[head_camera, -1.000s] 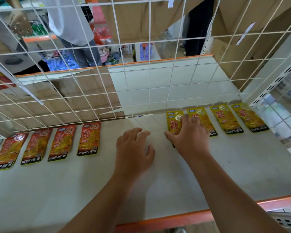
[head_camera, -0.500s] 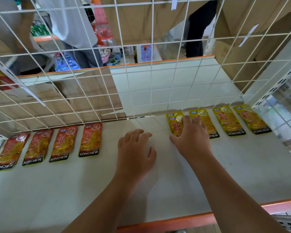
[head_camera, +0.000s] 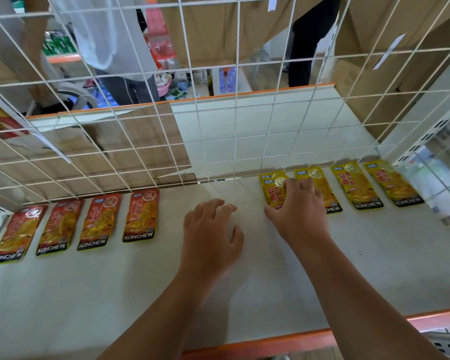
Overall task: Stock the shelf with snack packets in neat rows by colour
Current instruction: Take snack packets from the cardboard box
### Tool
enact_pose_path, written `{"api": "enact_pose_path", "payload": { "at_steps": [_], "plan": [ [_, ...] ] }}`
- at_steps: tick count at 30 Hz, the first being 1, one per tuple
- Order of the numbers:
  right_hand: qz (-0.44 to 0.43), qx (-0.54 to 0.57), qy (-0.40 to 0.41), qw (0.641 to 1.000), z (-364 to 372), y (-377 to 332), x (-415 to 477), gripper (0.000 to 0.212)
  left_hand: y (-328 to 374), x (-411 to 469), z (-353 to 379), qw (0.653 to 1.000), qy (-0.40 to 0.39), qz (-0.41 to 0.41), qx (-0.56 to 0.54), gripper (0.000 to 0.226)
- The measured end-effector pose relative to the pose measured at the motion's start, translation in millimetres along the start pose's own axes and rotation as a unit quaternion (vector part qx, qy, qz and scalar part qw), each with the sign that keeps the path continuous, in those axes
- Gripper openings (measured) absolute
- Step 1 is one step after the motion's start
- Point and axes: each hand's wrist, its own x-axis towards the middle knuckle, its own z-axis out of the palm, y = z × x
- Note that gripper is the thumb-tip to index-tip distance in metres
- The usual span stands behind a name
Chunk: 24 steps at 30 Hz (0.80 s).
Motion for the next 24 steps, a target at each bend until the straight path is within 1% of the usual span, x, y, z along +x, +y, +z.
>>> {"api": "enact_pose_path", "payload": {
  "at_steps": [3,9,13,16,19,22,24],
  "plan": [
    [-0.005,-0.006,0.004,1.000,-0.6,0.2,0.7,0.060,-0.8,0.1,1.1,1.000,-0.001,-0.002,-0.001,0.042],
    [-0.008,-0.010,0.008,1.000,-6.2,1.1,1.0,0.065,0.9,0.3,-0.6,1.000,0.004,-0.002,-0.004,0.042],
    [-0.039,-0.003,0.042,0.998,-16.1,3.7,2.1,0.058,1.1,0.1,-1.7,1.000,0.010,0.000,-0.013,0.044],
    [-0.083,0.012,0.046,0.995,-29.6,2.1,3.0,0.052,0.6,-1.1,-5.1,0.999,0.018,-0.014,-0.039,0.045],
    [-0.142,0.054,0.039,0.988,-49.2,-10.9,4.1,0.048,3.0,-0.8,-21.2,0.997,0.030,-0.031,-0.062,0.048],
    [-0.217,0.106,0.027,0.970,-72.6,-39.4,1.8,0.046,6.8,3.7,-62.2,0.994,0.074,-0.044,-0.065,0.049],
    [-0.275,0.132,0.020,0.952,-90.7,-68.6,-2.2,0.045,5.2,7.1,-103.6,0.989,0.125,-0.049,-0.055,0.049]
  ]
}}
